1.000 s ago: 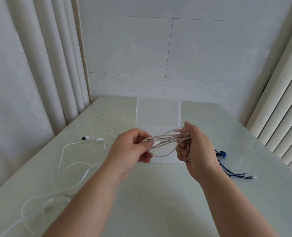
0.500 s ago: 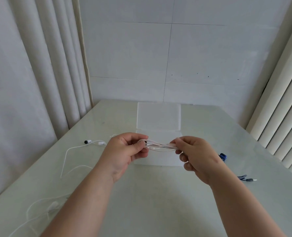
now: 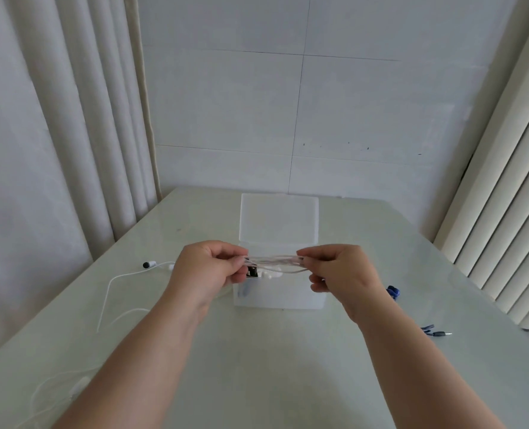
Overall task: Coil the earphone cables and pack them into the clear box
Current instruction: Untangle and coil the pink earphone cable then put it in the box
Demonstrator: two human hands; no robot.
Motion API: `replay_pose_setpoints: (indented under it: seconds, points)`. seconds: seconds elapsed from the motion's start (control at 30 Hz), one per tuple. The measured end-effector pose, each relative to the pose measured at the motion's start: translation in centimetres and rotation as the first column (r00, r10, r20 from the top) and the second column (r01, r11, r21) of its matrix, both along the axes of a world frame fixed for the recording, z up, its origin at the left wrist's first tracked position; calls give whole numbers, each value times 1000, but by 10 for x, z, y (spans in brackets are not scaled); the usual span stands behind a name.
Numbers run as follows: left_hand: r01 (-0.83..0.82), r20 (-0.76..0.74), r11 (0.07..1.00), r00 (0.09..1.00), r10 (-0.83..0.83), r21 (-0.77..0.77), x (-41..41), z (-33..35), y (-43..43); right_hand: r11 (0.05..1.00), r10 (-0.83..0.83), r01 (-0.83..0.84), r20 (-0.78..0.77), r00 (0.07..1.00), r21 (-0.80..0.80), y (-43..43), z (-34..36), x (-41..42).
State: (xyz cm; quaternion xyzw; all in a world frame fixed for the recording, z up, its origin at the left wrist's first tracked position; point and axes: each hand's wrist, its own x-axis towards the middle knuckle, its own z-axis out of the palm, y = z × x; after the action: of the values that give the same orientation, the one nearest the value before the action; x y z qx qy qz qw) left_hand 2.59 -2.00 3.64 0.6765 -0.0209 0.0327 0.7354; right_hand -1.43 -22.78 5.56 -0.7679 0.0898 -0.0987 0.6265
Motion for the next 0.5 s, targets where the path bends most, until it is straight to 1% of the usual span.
replay_pose_setpoints:
  seconds: [0.07,0.1,0.13,0.2,0.23,0.3,0.37,0.43,0.5]
  points:
    - [-48,63,991,997,40,126,9,6,-2,995,-30,34,45,999,-89,0,3,14]
    - [-79,113,972,992,55,222,15,8,-4,988,-43,51,59,997,-148,0,4,22]
    - [-112,170,933,984,56,343,21,10,-6,973,-48,62,65,997,-223,0,5,31]
    - [-159,251,791,968,7,591,31,12,-10,910,-26,42,45,999,-412,0,5,48]
    - [-161,256,711,966,-28,684,34,11,-11,857,-5,14,19,1000,-514,0,5,55]
    - [-136,219,565,972,-82,814,38,7,-14,708,35,-53,-39,999,-704,1,4,63]
    - [-125,192,441,975,-110,889,38,5,-16,549,78,-129,-104,992,-826,4,3,67]
    - [-141,200,355,971,-134,924,38,6,-18,373,113,-220,-191,975,-901,10,3,68]
    - [-152,203,262,963,-180,953,39,10,-19,202,116,-332,-314,942,-922,17,2,69]
